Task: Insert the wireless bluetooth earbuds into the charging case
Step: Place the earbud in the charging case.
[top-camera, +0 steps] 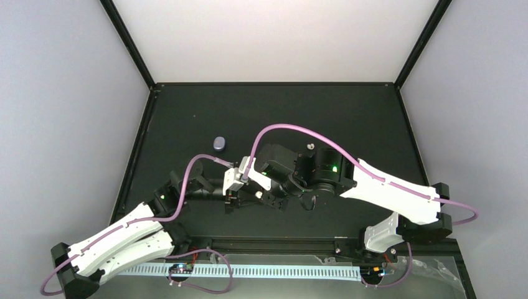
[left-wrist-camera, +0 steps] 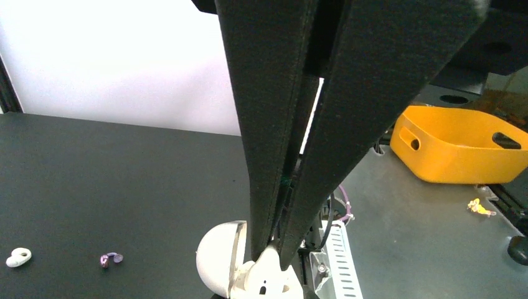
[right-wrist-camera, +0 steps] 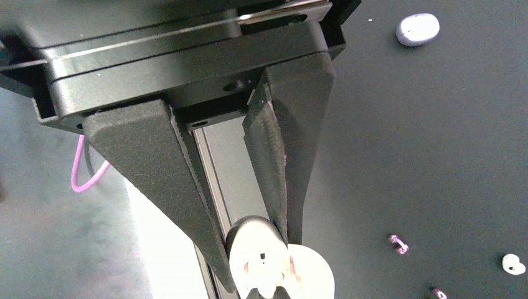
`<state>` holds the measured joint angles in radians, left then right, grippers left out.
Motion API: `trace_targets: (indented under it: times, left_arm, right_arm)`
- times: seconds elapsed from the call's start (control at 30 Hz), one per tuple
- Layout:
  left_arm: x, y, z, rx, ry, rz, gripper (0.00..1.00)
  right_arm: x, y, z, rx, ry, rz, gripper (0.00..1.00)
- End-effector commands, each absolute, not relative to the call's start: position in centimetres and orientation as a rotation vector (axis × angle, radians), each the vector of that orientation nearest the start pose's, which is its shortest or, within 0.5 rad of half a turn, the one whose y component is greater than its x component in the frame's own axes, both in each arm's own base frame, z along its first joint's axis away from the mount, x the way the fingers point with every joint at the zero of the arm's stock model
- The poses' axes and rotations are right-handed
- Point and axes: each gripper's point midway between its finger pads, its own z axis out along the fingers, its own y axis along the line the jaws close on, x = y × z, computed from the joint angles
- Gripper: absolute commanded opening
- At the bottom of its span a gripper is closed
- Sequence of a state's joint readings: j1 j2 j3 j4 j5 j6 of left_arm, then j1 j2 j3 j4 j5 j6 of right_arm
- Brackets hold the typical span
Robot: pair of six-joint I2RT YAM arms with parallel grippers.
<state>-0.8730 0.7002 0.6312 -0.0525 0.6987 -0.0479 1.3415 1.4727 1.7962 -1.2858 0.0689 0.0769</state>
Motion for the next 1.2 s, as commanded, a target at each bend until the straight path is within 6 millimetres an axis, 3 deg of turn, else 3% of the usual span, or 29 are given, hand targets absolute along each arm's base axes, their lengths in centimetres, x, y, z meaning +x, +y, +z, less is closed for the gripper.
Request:
trace_targets:
  times: [0.0, 0.4, 0.83, 1.0, 1.17]
  left_arm:
    - [8.4, -27.7, 33.2, 1.188, 1.245, -1.263, 0.02]
    - [8.4, -27.6, 33.4, 1.184, 1.240, -1.268, 0.02]
    - [8.5, -27.6, 33.1, 1.180, 1.249, -1.261, 0.01]
    - [8.6, -27.6, 33.1, 1.176, 1.251, -1.259, 0.01]
    - [8.7, -27.6, 33.2, 1.164, 1.251, -1.257, 0.02]
  right_arm:
    - [8.9, 34.3, 31.2, -1.491, 2.107, 0.486, 0.03]
    - [9.1, 34.7, 32.9, -1.435, 2.077, 0.536, 0.12]
    - [9.3, 34.1, 36.1, -1.332, 2.021, 0.617, 0.32]
    - [9.6, 33.1, 38.6, -1.254, 1.979, 0.647, 0.44]
    - [10.0, 31.4, 41.6, -1.158, 1.921, 0.695, 0.47]
